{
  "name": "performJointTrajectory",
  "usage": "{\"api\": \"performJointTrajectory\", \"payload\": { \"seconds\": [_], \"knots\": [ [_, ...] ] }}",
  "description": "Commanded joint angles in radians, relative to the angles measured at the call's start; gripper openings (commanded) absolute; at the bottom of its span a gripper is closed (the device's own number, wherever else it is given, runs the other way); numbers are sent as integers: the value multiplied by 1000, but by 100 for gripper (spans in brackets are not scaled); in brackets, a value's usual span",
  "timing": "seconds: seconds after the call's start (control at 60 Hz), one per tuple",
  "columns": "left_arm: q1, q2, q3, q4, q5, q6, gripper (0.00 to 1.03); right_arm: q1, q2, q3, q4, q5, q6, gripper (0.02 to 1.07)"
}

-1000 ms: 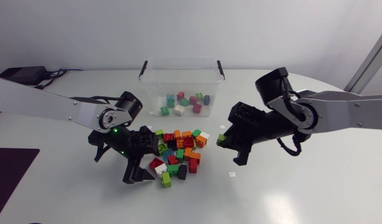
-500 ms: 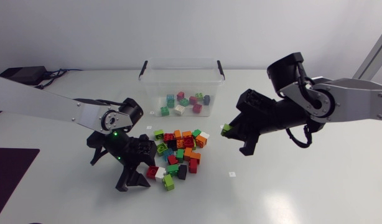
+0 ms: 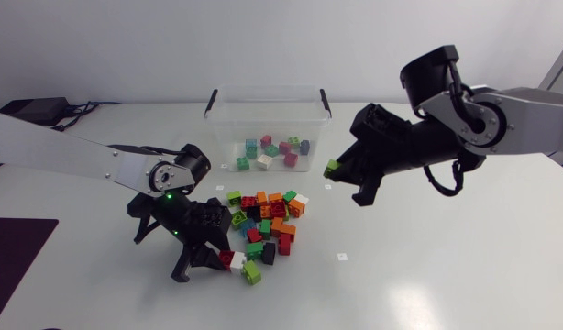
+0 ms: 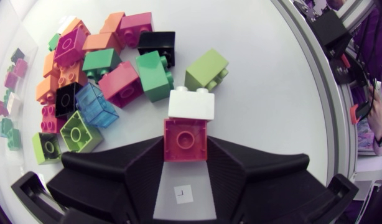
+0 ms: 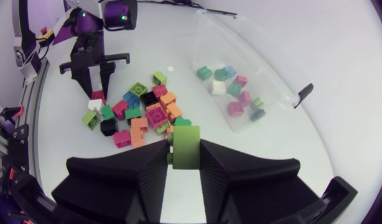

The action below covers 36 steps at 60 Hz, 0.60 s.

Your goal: Place the duplo bricks in the container

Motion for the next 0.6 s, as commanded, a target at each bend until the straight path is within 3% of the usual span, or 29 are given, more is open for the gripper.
{"api": "performJointTrajectory", "payload": {
  "seconds": [0.0,0.3,0.583],
  "knots": [
    [13,-3,6,-30,9,28,28,-13,7,71,-6,-4,16,18],
    [113,-172,42,-158,6,52,28,-22,166,284,54,-2,108,18],
    [148,-256,158,-232,9,9,28,-22,367,474,124,-2,192,18]
  ]
}}
